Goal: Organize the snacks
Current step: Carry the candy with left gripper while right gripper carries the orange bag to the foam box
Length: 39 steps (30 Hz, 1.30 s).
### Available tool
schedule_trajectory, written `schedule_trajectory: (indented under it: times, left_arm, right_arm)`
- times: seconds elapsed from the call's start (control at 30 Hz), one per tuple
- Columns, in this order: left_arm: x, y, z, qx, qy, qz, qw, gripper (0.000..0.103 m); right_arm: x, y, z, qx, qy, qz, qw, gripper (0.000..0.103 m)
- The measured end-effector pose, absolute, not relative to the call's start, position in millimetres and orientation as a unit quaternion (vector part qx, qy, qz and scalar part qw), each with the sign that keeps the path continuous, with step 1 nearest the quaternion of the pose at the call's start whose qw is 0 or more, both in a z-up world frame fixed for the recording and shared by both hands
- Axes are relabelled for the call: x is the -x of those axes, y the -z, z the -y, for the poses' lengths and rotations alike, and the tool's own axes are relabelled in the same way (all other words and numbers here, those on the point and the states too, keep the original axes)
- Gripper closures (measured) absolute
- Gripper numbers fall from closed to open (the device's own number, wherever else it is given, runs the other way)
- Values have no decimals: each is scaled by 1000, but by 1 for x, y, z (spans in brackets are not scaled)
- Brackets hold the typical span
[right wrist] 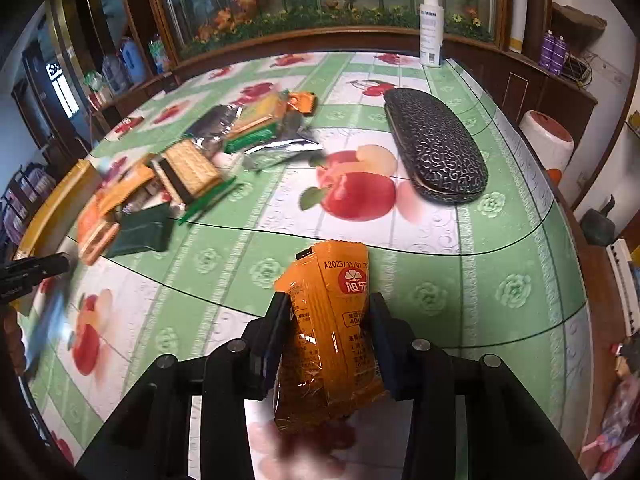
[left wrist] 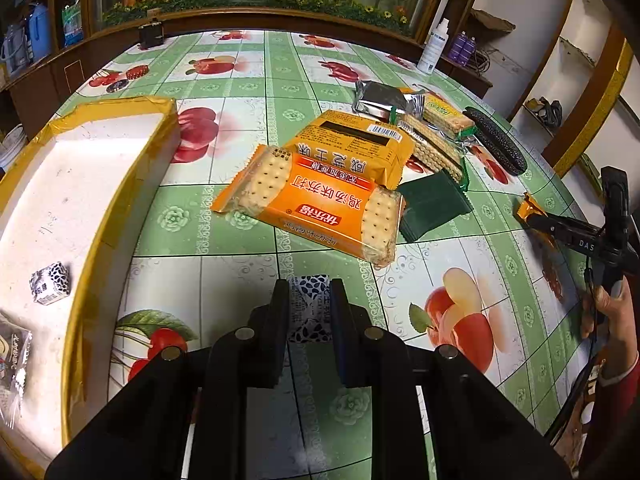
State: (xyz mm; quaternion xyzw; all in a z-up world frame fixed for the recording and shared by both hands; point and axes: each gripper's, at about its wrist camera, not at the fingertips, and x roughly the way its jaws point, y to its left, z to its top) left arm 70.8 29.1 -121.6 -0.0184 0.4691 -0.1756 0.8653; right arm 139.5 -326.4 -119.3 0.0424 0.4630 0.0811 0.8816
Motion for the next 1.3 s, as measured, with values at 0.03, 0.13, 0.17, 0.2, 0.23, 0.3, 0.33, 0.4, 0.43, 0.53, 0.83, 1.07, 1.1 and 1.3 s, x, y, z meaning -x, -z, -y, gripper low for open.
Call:
schedule_trajectory:
  times: [0.03, 0.13, 0.17, 0.2, 0.23, 0.3, 0.33, 0.4, 0.43, 0.53, 0.83, 1.07, 1.1, 1.3]
  left_arm:
    - [-70, 120, -30, 18, 175, -468, 866, 87]
    - [-67, 116, -30, 16, 170, -463, 870, 87]
    - [-66, 114, -30, 14, 168, -460, 872, 87]
    - [-65, 112, -30, 12, 165, -458, 874, 87]
    - [-64, 110, -30, 10, 162, -456, 875, 87]
    - [-61, 106, -29, 5, 153, -450, 880, 87]
    - [-59, 103, -30, 3, 149, -447, 882, 87]
    - [-57, 99, -33, 3, 140, -443, 886, 86]
    - [-56, 96, -34, 2, 136, -440, 888, 86]
    - [-52, 88, -45, 9, 126, -428, 895, 86]
    - [-42, 68, -100, 41, 75, -401, 912, 86]
    - [-43, 66, -145, 58, 14, -392, 918, 86]
    - [-43, 68, -151, 62, 7, -393, 918, 86]
    - [-43, 79, -186, 81, -31, -399, 913, 86]
  right_arm:
    - [-137, 117, 325, -50, -85, -460, 883, 62]
    - [-131, 108, 318, -81, -106, -444, 886, 62]
    - [-130, 103, 314, -88, -114, -437, 888, 62]
    - [-128, 99, 309, -92, -120, -433, 889, 62]
    - [-128, 95, 302, -93, -129, -427, 890, 62]
    - [-129, 87, 288, -94, -146, -419, 891, 62]
    - [-130, 83, 279, -93, -157, -415, 891, 62]
    - [-132, 78, 261, -92, -178, -409, 890, 62]
    - [-134, 76, 250, -91, -190, -407, 889, 62]
    - [-142, 74, 220, -94, -222, -405, 882, 62]
    - [-171, 65, 125, -130, -325, -397, 848, 62]
    - [-194, 56, 40, -133, -391, -396, 820, 63]
    - [-197, 56, 27, -133, -398, -397, 816, 63]
    - [-216, 72, -40, -124, -427, -418, 792, 63]
